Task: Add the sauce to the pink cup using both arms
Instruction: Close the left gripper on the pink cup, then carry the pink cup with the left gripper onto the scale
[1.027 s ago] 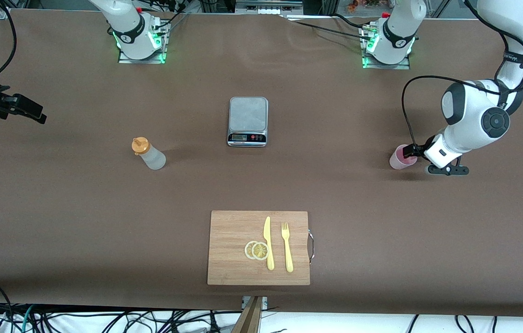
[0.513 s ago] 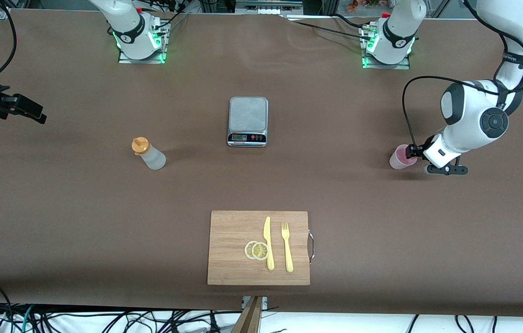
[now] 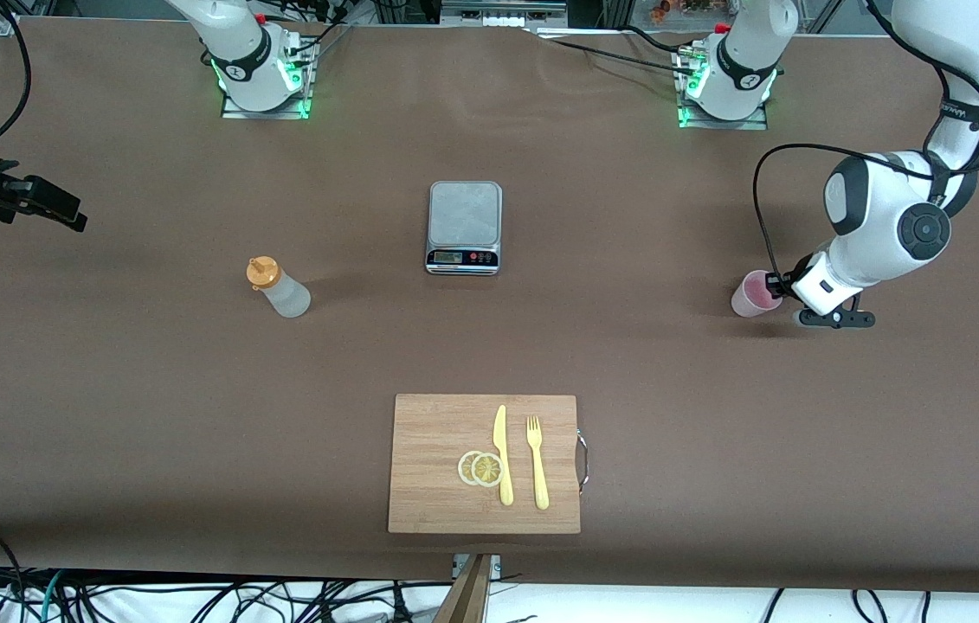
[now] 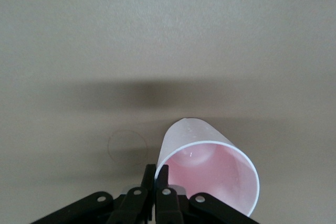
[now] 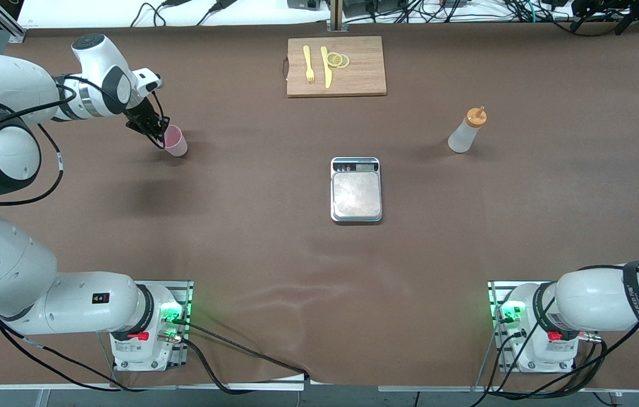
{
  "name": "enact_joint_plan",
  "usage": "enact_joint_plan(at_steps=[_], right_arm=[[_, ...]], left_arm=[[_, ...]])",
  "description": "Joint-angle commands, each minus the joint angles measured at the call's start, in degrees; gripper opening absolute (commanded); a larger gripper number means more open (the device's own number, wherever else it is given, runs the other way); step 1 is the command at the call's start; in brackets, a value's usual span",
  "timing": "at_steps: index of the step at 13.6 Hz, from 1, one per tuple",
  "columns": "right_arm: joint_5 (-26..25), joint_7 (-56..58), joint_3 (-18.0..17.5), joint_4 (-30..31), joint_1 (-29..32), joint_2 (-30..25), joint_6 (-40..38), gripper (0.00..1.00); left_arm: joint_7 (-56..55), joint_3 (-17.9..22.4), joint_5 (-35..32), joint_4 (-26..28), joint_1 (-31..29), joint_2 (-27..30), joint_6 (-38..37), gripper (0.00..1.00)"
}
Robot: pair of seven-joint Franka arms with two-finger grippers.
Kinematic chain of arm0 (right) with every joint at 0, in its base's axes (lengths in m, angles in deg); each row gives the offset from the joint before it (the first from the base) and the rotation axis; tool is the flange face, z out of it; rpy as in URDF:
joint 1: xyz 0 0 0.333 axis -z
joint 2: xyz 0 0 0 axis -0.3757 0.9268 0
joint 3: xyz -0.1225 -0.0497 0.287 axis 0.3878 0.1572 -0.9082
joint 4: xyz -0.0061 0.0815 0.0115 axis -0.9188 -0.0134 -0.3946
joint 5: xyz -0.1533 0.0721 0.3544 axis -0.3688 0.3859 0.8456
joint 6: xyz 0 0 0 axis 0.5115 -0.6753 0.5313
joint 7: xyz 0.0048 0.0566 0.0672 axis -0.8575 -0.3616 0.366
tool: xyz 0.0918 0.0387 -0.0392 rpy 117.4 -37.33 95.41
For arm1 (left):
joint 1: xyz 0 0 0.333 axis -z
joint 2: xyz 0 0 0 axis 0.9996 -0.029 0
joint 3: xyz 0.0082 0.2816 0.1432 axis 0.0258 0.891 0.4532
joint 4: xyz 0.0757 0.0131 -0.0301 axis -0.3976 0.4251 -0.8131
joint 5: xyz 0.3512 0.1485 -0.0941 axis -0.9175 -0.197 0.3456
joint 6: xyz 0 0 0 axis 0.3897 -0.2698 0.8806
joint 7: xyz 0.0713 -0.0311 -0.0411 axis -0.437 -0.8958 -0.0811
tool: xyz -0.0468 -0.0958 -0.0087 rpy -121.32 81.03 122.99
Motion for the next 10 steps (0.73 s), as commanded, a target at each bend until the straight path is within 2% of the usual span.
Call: enact_joint_plan(at_steps=[1, 4, 6, 8, 10], right_arm=[[0.72, -0.36, 0.03, 0.33, -0.08, -0.72, -0.48, 1.0], [0.72, -0.36, 0.03, 0.33, -0.08, -0.72, -0.48, 1.0], [0.72, -0.36, 0.03, 0.33, -0.08, -0.81, -0.48, 1.0], [0.72, -0.36, 0.03, 0.33, 0.01, -0.72, -0.48, 1.0], [0.72, -0.36, 0.03, 0.33, 0.01, -0.81, -0.48, 1.0]], left_arm=[[-0.18, -0.05, -0.67, -3.25, 0.39, -0.05, -2.02, 0.0], [-2.97, -0.13, -0.23, -11.94, 6.18, -0.66, -10.54, 0.0], [-7.45, -0.13, -0.15, -16.6, 13.11, -0.58, -16.77, 0.0], [-17.0, -0.22, 1.95, -18.9, 21.28, -0.67, -19.0, 0.0], [-21.7, -0.22, 2.84, -19.61, 28.93, -1.62, -19.09, 0.0]])
